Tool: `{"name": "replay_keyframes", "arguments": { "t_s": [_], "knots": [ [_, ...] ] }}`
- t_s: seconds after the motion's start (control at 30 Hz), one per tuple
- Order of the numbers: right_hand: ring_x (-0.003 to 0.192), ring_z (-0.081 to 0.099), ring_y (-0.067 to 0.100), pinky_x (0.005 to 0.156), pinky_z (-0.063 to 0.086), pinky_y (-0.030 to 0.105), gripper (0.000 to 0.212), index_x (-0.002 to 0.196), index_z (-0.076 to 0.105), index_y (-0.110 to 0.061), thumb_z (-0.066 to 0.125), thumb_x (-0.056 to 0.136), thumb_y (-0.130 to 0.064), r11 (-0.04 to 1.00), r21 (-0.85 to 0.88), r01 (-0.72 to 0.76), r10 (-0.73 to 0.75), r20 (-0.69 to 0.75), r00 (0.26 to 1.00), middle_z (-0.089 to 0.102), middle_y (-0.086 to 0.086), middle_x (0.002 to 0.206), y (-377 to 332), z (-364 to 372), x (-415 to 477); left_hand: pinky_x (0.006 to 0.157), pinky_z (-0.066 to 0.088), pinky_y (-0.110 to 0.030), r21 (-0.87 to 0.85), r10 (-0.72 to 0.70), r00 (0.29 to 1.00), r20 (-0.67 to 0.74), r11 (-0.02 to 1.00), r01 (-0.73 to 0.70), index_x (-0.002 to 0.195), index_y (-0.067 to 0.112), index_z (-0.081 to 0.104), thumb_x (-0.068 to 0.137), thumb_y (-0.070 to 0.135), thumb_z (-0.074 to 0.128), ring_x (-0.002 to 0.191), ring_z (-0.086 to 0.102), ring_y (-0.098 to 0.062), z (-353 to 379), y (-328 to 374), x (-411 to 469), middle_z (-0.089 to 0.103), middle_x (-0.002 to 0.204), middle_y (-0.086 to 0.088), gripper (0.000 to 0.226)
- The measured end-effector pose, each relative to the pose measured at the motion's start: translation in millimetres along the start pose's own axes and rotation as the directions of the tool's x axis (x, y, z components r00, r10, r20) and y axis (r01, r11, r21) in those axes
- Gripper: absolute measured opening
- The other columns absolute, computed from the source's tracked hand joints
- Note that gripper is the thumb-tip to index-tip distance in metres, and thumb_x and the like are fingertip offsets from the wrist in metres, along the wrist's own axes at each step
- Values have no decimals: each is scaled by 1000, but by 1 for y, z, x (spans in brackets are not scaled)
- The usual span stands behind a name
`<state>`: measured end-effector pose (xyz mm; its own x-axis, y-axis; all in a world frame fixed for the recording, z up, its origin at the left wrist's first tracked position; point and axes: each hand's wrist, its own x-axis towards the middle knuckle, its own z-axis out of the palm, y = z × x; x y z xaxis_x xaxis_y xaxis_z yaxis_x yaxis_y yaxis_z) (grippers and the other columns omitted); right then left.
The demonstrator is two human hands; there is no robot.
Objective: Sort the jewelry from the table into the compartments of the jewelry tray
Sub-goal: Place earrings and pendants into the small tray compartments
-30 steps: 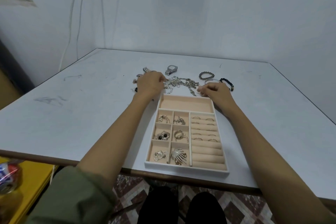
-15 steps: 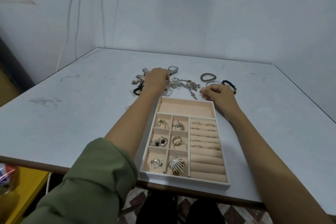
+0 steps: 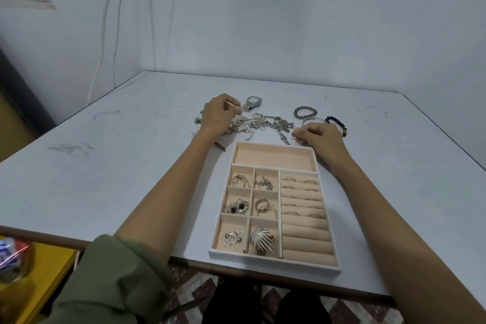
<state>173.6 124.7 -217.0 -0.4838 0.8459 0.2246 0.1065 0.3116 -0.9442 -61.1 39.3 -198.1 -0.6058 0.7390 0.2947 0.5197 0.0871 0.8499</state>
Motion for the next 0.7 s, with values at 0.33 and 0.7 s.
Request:
{"name": "replay_keyframes", "arguments": {
  "t_s": [0.33, 0.7],
  "knots": [
    [65, 55, 8, 64, 44, 26, 6, 75, 70, -18, 72, 81, -18, 862, -507, 28, -5, 46, 999, 62, -7, 67, -34, 26, 27, 74, 47, -9, -138, 133, 988, -83, 980, -143, 97, 13, 68, 88, 12, 63, 71, 58, 8, -5, -8, -15, 64, 76, 15, 10],
    [76, 64, 25, 63, 41, 26, 15, 81, 74, -11, 69, 71, -22, 640, -767, -46, 18, -45, 999, 71, 5, 79, -43, 74, 37, 80, 52, -23, -159, 169, 984, -63, 971, -177, 95, 14, 68, 87, 13, 64, 79, 63, -8, -6, -9, -20, 69, 81, 4, 9]
  ]
}}
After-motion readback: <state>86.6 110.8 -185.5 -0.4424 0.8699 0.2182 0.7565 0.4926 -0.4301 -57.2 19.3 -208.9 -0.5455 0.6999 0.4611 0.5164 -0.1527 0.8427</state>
